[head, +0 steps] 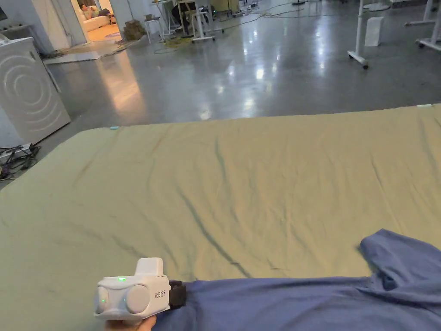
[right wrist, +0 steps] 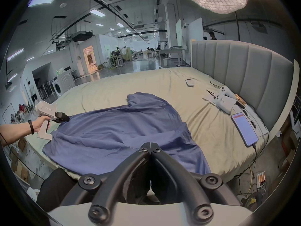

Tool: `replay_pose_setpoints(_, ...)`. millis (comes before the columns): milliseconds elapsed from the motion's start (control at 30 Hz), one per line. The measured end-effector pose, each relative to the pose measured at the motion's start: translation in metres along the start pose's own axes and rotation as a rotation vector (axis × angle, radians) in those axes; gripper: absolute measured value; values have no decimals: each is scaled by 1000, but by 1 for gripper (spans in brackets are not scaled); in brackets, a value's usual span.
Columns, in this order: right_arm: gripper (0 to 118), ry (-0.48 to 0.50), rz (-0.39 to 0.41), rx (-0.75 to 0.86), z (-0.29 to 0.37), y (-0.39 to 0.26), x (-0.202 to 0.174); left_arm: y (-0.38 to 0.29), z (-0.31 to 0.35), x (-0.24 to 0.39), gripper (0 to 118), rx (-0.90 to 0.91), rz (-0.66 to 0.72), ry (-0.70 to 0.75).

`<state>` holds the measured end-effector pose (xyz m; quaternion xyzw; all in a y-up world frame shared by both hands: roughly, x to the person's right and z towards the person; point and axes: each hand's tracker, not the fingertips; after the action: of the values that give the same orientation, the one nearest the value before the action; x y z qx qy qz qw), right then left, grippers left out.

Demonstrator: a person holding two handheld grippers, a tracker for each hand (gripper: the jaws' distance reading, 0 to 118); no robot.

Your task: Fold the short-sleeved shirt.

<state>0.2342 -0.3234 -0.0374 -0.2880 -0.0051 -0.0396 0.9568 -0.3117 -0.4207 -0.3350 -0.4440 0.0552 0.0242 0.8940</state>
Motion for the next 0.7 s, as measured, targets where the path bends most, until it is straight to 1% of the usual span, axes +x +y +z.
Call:
replay_pose_setpoints(33,0,-4,-3,0,0,-1,1,1,3,6,14,9,-21,2)
replay_pose_setpoints(67,0,-7,-9,3,0,-1,1,1,4,12,8,13,-74,-4)
replay_pose_setpoints(100,0,-6,-17,4,-1,-1,2,1,5,17,8,-5,-105,-20)
replay_pose_setpoints(167,0,-3,-44,7,-4,0,4,-1,-1,31,7,-34,-167,55)
replay_pose_setpoints(233,0,20,-63,6,-10,7,7,1,-11,33,6,-79,-158,59)
replay_pose_setpoints(300,1,31,-48,22,-22,18,15,8,-16,30,6,-112,-145,48)
replay_pose_setpoints(333,12,42,-25,38,-34,29,19,13,-15,29,6,-133,-147,48)
replay_pose_setpoints(367,34,54,-1,49,-50,43,24,17,-16,27,6,-147,-145,43)
replay_pose_setpoints(400,60,54,-1,6,-68,56,26,18,-17,26,6,-155,-140,38)
replay_pose_setpoints(433,79,47,2,-22,-93,71,31,19,-17,25,6,-162,-134,35)
replay_pose_setpoints(600,78,71,-2,-191,-216,124,62,16,-11,29,6,-179,-129,32)
replay_pose_setpoints(667,77,92,-31,-338,-269,138,76,16,-8,29,6,-176,-133,24)
replay_pose_setpoints(700,77,79,-57,-384,-288,141,81,18,-7,29,6,-180,-130,19)
